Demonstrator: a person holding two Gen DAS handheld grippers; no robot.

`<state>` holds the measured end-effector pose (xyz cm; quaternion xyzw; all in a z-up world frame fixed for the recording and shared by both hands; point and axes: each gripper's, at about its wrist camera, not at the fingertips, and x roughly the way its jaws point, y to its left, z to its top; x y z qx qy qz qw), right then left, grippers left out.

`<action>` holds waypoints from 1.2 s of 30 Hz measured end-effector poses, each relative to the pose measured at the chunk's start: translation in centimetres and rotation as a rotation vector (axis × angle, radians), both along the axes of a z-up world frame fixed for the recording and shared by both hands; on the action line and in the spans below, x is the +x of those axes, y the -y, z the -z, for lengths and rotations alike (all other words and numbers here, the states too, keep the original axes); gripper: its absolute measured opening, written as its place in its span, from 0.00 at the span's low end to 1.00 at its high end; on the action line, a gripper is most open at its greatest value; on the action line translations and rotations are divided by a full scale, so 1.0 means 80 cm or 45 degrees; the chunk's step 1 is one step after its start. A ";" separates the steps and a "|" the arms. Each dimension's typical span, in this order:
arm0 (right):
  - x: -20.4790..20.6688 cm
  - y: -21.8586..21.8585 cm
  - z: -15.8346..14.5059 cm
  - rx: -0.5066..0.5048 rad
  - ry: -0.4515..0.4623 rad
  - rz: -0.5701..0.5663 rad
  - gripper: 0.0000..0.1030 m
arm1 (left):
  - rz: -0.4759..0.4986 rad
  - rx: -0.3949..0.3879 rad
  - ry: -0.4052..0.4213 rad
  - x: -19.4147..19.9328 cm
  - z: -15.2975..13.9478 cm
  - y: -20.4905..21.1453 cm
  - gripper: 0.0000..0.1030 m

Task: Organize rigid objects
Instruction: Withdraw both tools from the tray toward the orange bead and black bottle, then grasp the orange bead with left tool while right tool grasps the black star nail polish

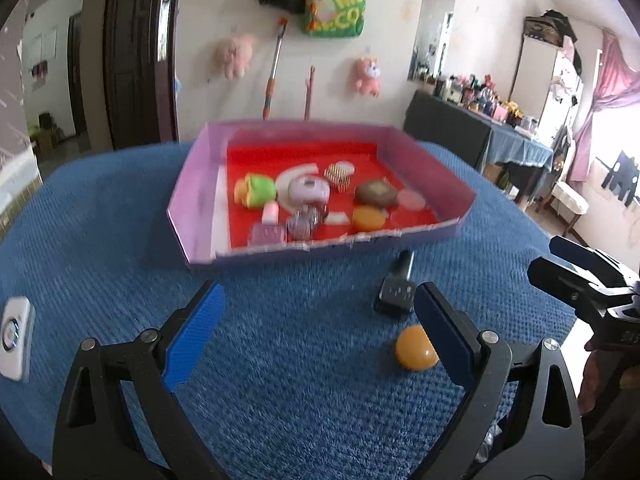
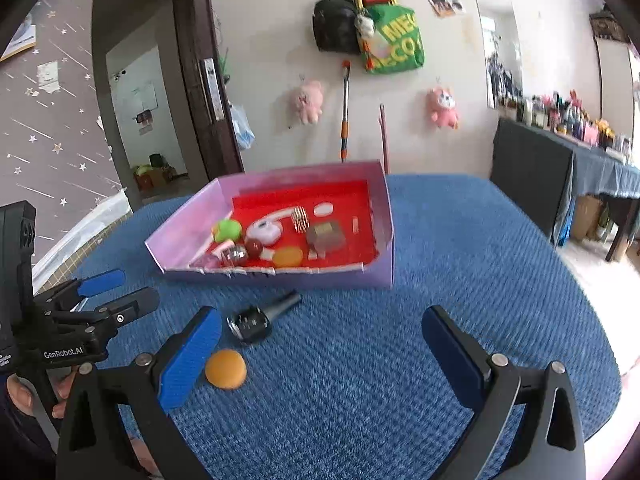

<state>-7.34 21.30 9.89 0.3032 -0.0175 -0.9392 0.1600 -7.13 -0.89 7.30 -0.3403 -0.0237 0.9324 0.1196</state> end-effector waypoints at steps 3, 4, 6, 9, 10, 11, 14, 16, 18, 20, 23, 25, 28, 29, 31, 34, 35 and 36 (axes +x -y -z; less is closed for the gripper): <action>-0.004 -0.003 0.014 0.000 0.032 0.010 1.00 | 0.002 -0.008 0.051 -0.002 0.015 -0.004 0.94; -0.005 -0.004 0.017 -0.003 0.041 0.014 1.00 | 0.002 -0.010 0.064 -0.002 0.018 -0.005 0.94; -0.008 -0.007 0.024 -0.009 0.064 0.022 1.00 | 0.005 -0.011 0.082 -0.002 0.024 -0.007 0.94; -0.010 -0.010 0.030 -0.009 0.084 0.031 1.00 | 0.011 -0.006 0.106 -0.003 0.027 -0.010 0.94; -0.010 -0.011 0.031 -0.007 0.086 0.035 1.00 | 0.012 -0.003 0.112 -0.003 0.027 -0.010 0.94; -0.011 -0.012 0.032 -0.007 0.088 0.038 1.00 | 0.014 0.002 0.118 -0.003 0.027 -0.011 0.94; -0.013 -0.014 0.033 -0.003 0.090 0.052 1.00 | 0.043 0.022 0.155 -0.003 0.031 -0.017 0.94; -0.014 -0.017 0.034 -0.005 0.095 0.061 1.00 | 0.076 0.031 0.191 -0.004 0.035 -0.024 0.94; -0.016 -0.021 0.034 -0.008 0.100 0.069 1.00 | 0.116 0.036 0.232 -0.005 0.041 -0.034 0.94; -0.017 -0.023 0.035 -0.007 0.103 0.074 1.00 | 0.143 0.030 0.259 -0.005 0.045 -0.042 0.94; -0.018 -0.025 0.035 -0.004 0.106 0.079 1.00 | 0.175 0.007 0.282 -0.004 0.050 -0.056 0.94; -0.019 -0.027 0.036 -0.003 0.109 0.081 1.00 | 0.180 -0.027 0.296 -0.006 0.054 -0.064 0.94; -0.020 -0.029 0.037 0.000 0.111 0.083 1.00 | 0.169 -0.094 0.325 -0.010 0.061 -0.071 0.94; -0.021 -0.029 0.037 0.001 0.114 0.084 1.00 | 0.165 -0.110 0.322 -0.010 0.062 -0.072 0.94; -0.024 -0.029 0.039 0.000 0.122 0.083 1.00 | 0.151 -0.130 0.311 -0.011 0.061 -0.069 0.94; -0.027 -0.027 0.042 -0.001 0.135 0.076 1.00 | 0.117 -0.111 0.311 -0.016 0.059 -0.053 0.95; -0.029 -0.025 0.043 -0.001 0.139 0.071 1.00 | 0.102 -0.110 0.311 -0.017 0.058 -0.047 0.95; -0.031 -0.022 0.044 0.000 0.144 0.062 1.00 | 0.083 -0.113 0.308 -0.020 0.057 -0.039 0.95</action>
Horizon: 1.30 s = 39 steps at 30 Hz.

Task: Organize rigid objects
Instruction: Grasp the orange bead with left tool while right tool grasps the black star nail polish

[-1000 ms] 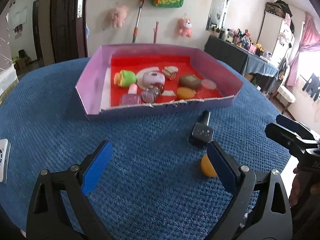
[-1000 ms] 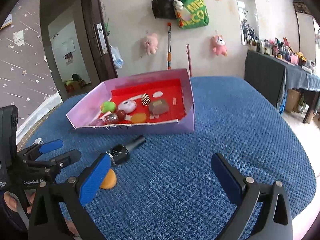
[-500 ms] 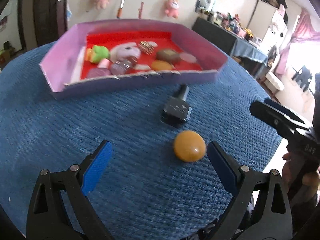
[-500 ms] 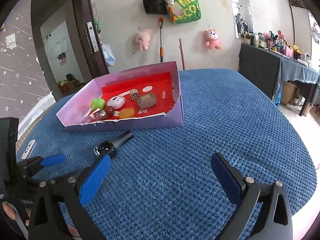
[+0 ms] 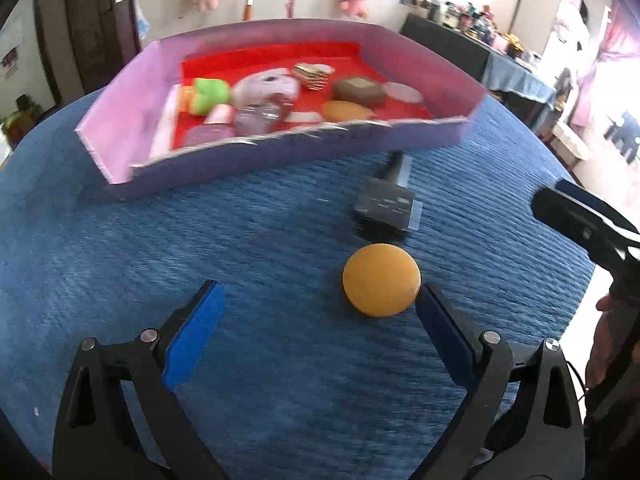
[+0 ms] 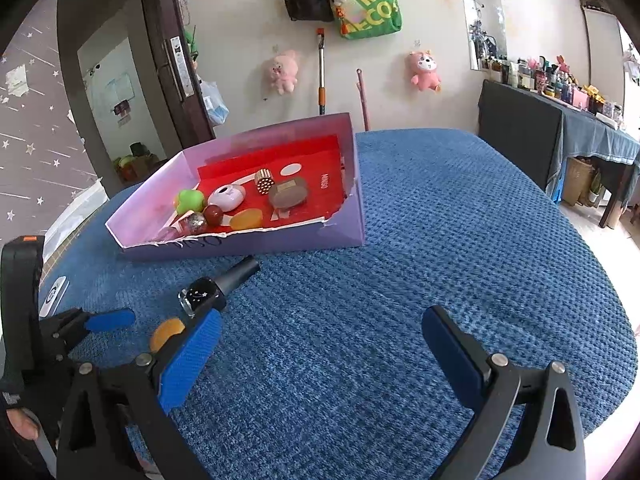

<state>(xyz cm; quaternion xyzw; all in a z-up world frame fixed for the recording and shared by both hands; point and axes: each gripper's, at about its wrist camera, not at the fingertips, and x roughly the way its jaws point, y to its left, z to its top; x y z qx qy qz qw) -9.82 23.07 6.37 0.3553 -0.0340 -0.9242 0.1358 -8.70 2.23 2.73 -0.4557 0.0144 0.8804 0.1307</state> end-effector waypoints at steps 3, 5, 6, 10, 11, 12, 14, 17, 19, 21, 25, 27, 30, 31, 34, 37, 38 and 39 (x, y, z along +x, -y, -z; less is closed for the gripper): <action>-0.007 0.012 0.003 -0.007 0.022 -0.037 1.00 | -0.032 0.002 -0.015 -0.004 -0.006 0.020 0.95; -0.013 0.020 0.006 -0.022 0.042 -0.060 1.00 | -0.052 -0.025 -0.044 -0.006 -0.010 0.028 0.95; -0.016 0.025 0.008 -0.031 0.055 -0.072 1.00 | -0.079 -0.062 -0.065 -0.007 -0.012 0.033 0.95; -0.025 0.049 0.011 -0.035 0.079 -0.111 1.00 | -0.106 -0.115 -0.064 -0.012 -0.009 0.044 0.94; -0.027 0.055 0.012 -0.034 0.083 -0.123 1.00 | -0.099 -0.100 -0.050 -0.014 -0.008 0.046 0.94; -0.029 0.062 0.012 -0.031 0.087 -0.135 1.00 | -0.089 -0.082 -0.038 -0.015 -0.006 0.049 0.94; -0.033 0.074 0.013 -0.021 0.091 -0.148 1.00 | -0.083 -0.076 -0.034 -0.017 -0.005 0.054 0.94; -0.037 0.089 0.015 -0.001 0.095 -0.162 1.00 | -0.102 -0.087 -0.040 -0.024 -0.004 0.062 0.94; -0.041 0.098 0.017 0.022 0.103 -0.161 1.00 | -0.115 -0.091 -0.043 -0.029 -0.006 0.072 0.94; -0.047 0.106 0.019 0.035 0.117 -0.158 1.00 | -0.123 -0.091 -0.046 -0.031 -0.008 0.081 0.94; -0.061 0.120 0.026 0.074 0.156 -0.135 0.99 | -0.129 -0.073 -0.039 -0.035 -0.010 0.096 0.94; -0.068 0.128 0.031 0.098 0.184 -0.118 0.98 | -0.125 -0.069 -0.038 -0.036 -0.011 0.100 0.94; -0.075 0.137 0.041 0.139 0.220 -0.106 0.92 | -0.097 -0.073 -0.040 -0.035 -0.011 0.101 0.94; -0.075 0.137 0.044 0.144 0.231 -0.103 0.92 | -0.084 -0.073 -0.041 -0.034 -0.011 0.100 0.94; -0.070 0.126 0.045 0.125 0.225 -0.096 0.92 | -0.046 -0.070 -0.045 -0.032 -0.012 0.093 0.94; -0.063 0.107 0.043 0.136 0.232 -0.075 0.93 | 0.008 -0.061 -0.043 -0.033 -0.011 0.081 0.94; -0.060 0.097 0.042 0.143 0.235 -0.049 0.93 | 0.020 -0.063 -0.043 -0.034 -0.010 0.077 0.94; -0.059 0.091 0.040 0.143 0.237 -0.032 0.94 | 0.037 -0.067 -0.044 -0.035 -0.010 0.072 0.94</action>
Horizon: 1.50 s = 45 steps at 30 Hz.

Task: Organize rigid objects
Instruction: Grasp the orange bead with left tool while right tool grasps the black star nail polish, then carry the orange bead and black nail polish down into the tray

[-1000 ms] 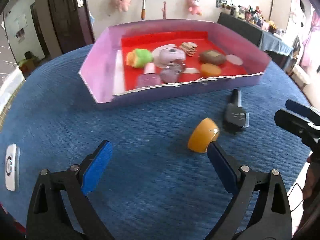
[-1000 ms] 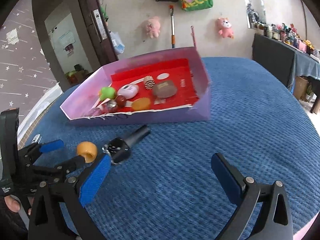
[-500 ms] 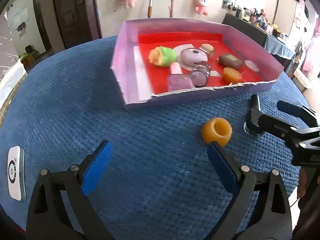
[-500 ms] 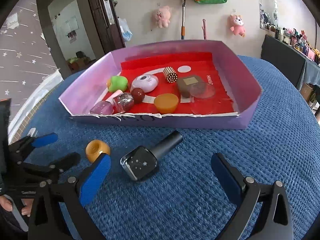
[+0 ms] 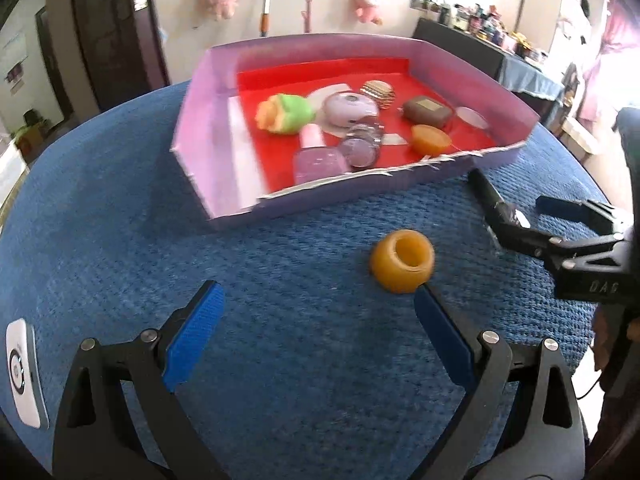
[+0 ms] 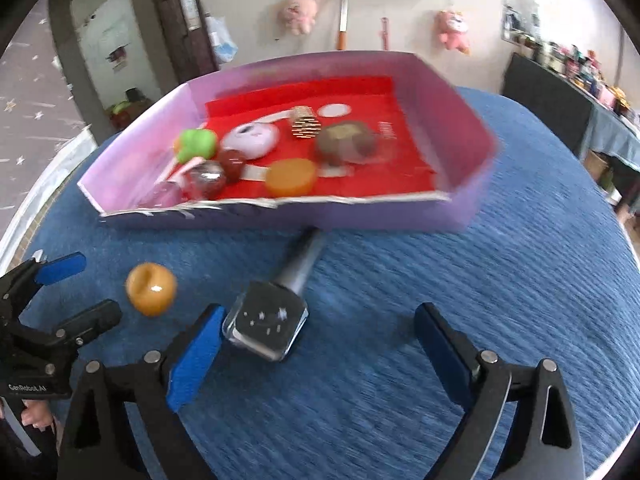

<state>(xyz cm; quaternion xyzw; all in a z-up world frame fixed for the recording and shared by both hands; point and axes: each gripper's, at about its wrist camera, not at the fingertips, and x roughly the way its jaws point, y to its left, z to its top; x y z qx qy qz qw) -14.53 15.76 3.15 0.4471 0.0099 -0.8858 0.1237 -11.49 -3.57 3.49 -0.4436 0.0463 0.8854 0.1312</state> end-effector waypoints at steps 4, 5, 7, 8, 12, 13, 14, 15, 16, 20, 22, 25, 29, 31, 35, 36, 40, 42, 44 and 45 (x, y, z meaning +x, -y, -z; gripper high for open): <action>0.008 -0.011 -0.009 -0.036 -0.016 0.004 0.94 | 0.048 0.002 0.009 -0.006 0.003 -0.014 0.94; 0.009 -0.007 -0.011 -0.037 -0.032 -0.021 0.94 | 0.055 0.002 0.011 -0.008 0.004 -0.017 0.93; 0.008 0.001 -0.010 -0.011 -0.045 -0.040 0.93 | 0.068 0.001 0.015 -0.012 0.005 -0.021 0.92; 0.006 0.005 -0.009 0.003 -0.053 -0.050 0.91 | 0.075 0.003 0.014 -0.013 0.005 -0.022 0.86; -0.003 0.022 0.002 0.035 -0.018 -0.108 0.73 | 0.115 0.049 0.034 -0.015 0.007 -0.027 0.65; -0.003 0.025 0.002 0.056 -0.034 -0.112 0.69 | 0.118 0.041 0.019 -0.014 0.007 -0.029 0.58; -0.002 0.030 0.003 0.092 -0.056 -0.129 0.65 | 0.126 0.041 0.015 -0.014 0.006 -0.031 0.48; -0.001 0.033 0.005 0.108 -0.062 -0.145 0.59 | 0.133 0.044 0.005 -0.013 0.006 -0.033 0.44; 0.000 0.036 0.005 0.119 -0.080 -0.160 0.44 | 0.140 0.054 0.005 -0.012 0.005 -0.034 0.35; 0.008 0.038 0.003 0.122 -0.114 -0.219 0.40 | 0.147 0.093 0.009 -0.012 0.001 -0.032 0.35; 0.011 0.032 -0.001 0.093 -0.124 -0.215 0.40 | 0.152 0.099 -0.018 -0.005 -0.007 -0.032 0.35; 0.012 0.022 -0.010 0.038 -0.131 -0.209 0.40 | 0.166 0.108 -0.050 0.001 -0.020 -0.033 0.35; 0.015 0.021 -0.015 0.038 -0.151 -0.221 0.40 | 0.179 0.104 -0.064 0.005 -0.027 -0.037 0.35; 0.016 0.022 -0.015 0.038 -0.154 -0.224 0.40 | 0.182 0.106 -0.062 0.006 -0.027 -0.038 0.35; 0.018 0.021 -0.015 0.032 -0.149 -0.227 0.40 | 0.182 0.106 -0.057 0.005 -0.027 -0.039 0.35; 0.018 0.021 -0.015 0.029 -0.151 -0.225 0.40 | 0.181 0.106 -0.055 0.005 -0.026 -0.039 0.35; 0.019 0.018 -0.015 0.024 -0.153 -0.218 0.40 | 0.181 0.108 -0.052 0.005 -0.025 -0.039 0.35; 0.019 0.017 -0.015 0.021 -0.153 -0.215 0.40 | 0.184 0.109 -0.051 0.005 -0.025 -0.039 0.35; 0.019 0.016 -0.015 0.018 -0.152 -0.213 0.40 | 0.186 0.107 -0.051 0.006 -0.025 -0.040 0.35; 0.019 0.015 -0.015 0.018 -0.153 -0.213 0.40 | 0.187 0.107 -0.051 0.006 -0.026 -0.040 0.35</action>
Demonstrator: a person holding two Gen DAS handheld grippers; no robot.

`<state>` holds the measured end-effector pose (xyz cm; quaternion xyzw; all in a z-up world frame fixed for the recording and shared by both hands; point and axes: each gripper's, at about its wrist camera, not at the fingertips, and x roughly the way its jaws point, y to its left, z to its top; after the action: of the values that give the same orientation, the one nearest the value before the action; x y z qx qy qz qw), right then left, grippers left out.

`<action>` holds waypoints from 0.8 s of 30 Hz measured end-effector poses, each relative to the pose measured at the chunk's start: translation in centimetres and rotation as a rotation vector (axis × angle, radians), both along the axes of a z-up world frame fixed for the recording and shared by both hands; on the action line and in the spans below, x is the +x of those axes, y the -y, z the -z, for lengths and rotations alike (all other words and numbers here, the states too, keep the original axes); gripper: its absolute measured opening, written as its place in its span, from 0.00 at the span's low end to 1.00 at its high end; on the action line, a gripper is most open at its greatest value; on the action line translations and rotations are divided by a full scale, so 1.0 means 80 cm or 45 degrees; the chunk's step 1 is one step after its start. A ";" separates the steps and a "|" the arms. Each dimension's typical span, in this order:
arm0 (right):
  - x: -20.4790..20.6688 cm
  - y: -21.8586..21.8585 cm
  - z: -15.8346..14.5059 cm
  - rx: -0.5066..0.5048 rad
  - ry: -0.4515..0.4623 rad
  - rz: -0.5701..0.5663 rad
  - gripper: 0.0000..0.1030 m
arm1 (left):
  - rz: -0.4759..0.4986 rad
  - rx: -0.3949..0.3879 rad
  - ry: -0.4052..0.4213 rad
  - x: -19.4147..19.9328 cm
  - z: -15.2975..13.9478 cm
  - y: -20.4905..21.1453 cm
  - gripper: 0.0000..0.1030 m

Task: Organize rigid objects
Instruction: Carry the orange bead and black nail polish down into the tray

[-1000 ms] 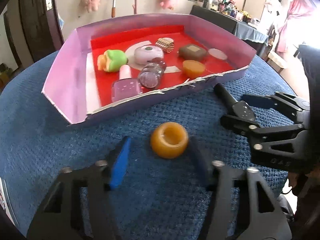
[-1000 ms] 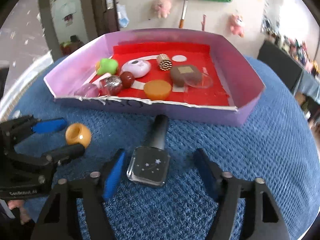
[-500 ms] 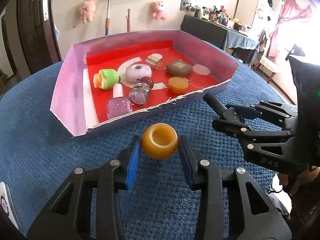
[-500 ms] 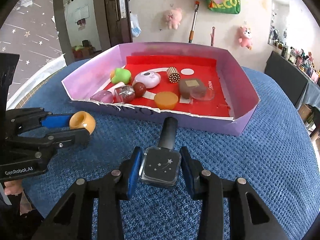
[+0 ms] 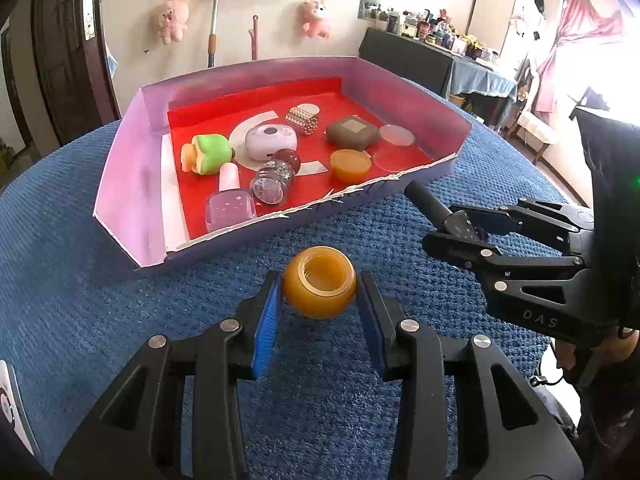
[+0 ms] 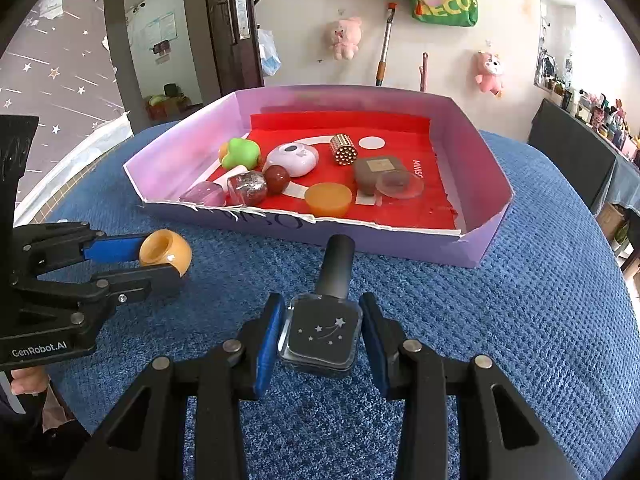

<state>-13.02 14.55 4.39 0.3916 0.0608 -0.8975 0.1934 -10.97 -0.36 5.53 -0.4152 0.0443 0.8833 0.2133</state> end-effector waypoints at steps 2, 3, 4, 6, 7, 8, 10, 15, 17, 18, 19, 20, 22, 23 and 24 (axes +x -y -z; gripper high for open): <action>0.001 0.000 -0.001 -0.002 -0.003 0.001 0.40 | 0.001 0.001 -0.001 0.001 -0.001 0.000 0.35; 0.001 -0.001 -0.002 -0.004 -0.005 0.000 0.40 | 0.001 0.004 -0.004 0.002 -0.003 0.000 0.35; 0.001 -0.001 -0.003 -0.007 -0.008 -0.001 0.40 | 0.001 0.008 -0.008 0.002 -0.005 0.000 0.35; 0.001 -0.002 -0.011 -0.018 -0.019 -0.002 0.40 | 0.000 0.014 -0.017 0.001 -0.013 0.000 0.35; -0.001 -0.003 -0.016 -0.031 -0.019 -0.005 0.40 | -0.004 0.016 -0.021 0.000 -0.018 0.001 0.35; -0.002 -0.004 -0.021 -0.046 -0.018 -0.009 0.40 | -0.009 0.019 -0.026 -0.002 -0.023 0.002 0.35; -0.005 -0.005 -0.034 -0.061 -0.031 -0.016 0.40 | -0.014 0.038 -0.045 -0.007 -0.038 0.004 0.35; -0.024 -0.010 -0.073 -0.090 -0.073 -0.038 0.40 | -0.018 0.084 -0.094 -0.035 -0.077 0.006 0.35; -0.040 -0.012 -0.087 -0.098 -0.076 -0.047 0.40 | -0.009 0.100 -0.083 -0.054 -0.086 0.006 0.35; -0.054 -0.012 -0.093 -0.100 -0.070 -0.051 0.40 | -0.010 0.102 -0.075 -0.070 -0.090 0.005 0.35; -0.068 -0.012 -0.098 -0.100 -0.065 -0.053 0.40 | -0.013 0.096 -0.067 -0.083 -0.092 0.003 0.35; -0.081 -0.012 -0.101 -0.095 -0.055 -0.058 0.40 | -0.012 0.085 -0.057 -0.099 -0.094 0.001 0.35; -0.111 -0.010 -0.105 -0.083 -0.027 -0.062 0.40 | -0.011 0.056 -0.041 -0.129 -0.094 -0.004 0.35; -0.126 -0.008 -0.105 -0.077 -0.011 -0.063 0.40 | -0.011 0.038 -0.027 -0.143 -0.092 -0.006 0.35; -0.143 -0.005 -0.104 -0.067 0.005 -0.064 0.40 | -0.016 0.015 -0.007 -0.163 -0.088 -0.009 0.35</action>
<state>-24.49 14.98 12.73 0.3863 0.0465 -0.8930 0.2261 -23.99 0.32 12.60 -0.4119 0.0369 0.8859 0.2101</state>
